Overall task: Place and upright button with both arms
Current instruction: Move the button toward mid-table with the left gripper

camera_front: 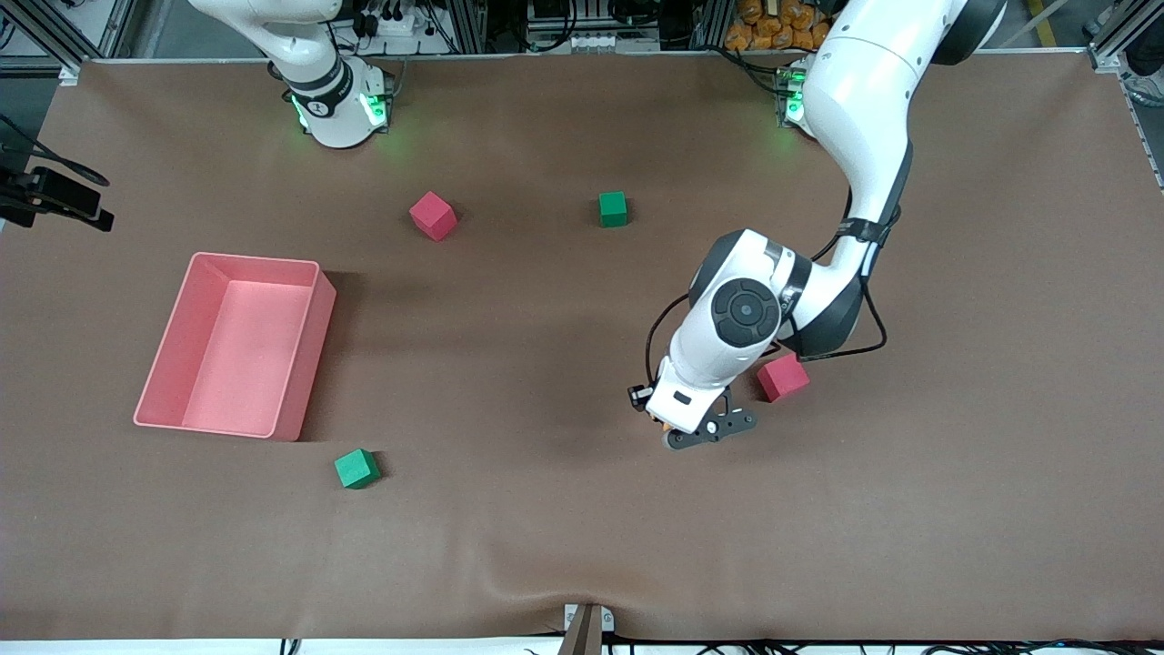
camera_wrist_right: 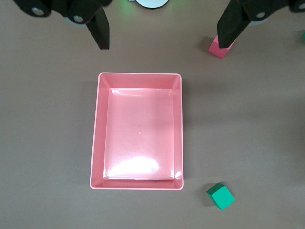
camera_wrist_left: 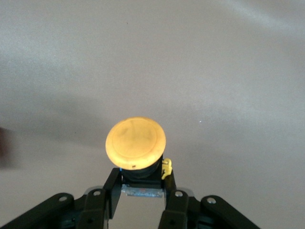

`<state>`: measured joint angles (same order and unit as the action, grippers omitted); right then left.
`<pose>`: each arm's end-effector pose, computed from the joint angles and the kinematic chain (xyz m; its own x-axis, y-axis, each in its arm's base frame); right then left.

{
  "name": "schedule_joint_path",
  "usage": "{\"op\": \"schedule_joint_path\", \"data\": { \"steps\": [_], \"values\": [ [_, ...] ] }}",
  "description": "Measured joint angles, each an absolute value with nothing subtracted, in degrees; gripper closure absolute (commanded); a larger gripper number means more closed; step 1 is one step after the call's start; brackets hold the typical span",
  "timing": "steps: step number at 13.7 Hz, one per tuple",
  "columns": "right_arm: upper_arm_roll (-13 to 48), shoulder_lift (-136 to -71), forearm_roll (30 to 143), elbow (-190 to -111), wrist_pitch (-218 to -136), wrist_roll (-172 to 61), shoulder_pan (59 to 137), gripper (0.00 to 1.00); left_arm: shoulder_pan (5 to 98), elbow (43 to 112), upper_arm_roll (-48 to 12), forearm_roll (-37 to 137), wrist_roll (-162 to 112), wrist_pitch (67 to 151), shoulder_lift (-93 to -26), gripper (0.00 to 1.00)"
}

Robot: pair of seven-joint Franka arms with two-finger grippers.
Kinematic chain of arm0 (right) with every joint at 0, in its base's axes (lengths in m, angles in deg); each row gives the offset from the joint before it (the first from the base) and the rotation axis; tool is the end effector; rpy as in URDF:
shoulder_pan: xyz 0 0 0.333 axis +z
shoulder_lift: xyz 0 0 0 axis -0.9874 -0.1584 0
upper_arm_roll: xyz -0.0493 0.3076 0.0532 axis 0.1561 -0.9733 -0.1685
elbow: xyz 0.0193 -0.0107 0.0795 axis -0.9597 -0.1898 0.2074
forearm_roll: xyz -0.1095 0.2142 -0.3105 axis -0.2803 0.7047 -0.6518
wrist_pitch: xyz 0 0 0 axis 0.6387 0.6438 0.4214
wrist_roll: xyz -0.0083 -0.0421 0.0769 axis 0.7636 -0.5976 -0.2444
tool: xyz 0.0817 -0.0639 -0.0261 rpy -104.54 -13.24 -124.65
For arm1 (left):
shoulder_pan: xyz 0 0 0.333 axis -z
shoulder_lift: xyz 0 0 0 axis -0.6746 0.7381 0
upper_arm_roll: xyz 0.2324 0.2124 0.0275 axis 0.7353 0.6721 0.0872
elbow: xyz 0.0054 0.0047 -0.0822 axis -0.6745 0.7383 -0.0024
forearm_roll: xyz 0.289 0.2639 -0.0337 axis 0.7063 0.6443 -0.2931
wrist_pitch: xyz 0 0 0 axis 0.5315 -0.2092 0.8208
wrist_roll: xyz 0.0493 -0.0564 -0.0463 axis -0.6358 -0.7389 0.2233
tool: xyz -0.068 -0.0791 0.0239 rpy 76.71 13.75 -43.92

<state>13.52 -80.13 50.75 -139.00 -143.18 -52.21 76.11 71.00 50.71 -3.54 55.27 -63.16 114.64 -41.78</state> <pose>0.5354 -0.0553 0.6359 0.9925 -0.0755 -0.0958 -0.0780 -0.9967 -0.0223 0.6459 -0.3961 0.3174 0.9641 0.2653 0.0079 0.2611 -0.9533 0.1515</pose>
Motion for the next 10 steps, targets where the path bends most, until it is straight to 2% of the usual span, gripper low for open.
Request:
{"op": "schedule_joint_path", "data": {
  "steps": [5, 10],
  "values": [
    [13.5, -80.1, 50.8, -139.0, -143.2, -52.2, 76.1, 0.0, 73.1, 50.9, -3.4, 57.0, -62.6, 121.1, -39.9, 1.0],
    [13.5, -80.1, 50.8, -138.9, -143.1, -52.2, 76.1, 0.0, 78.9, 51.2, -2.0, 62.1, -63.3, 122.9, -38.7, 1.0]
  ]
}}
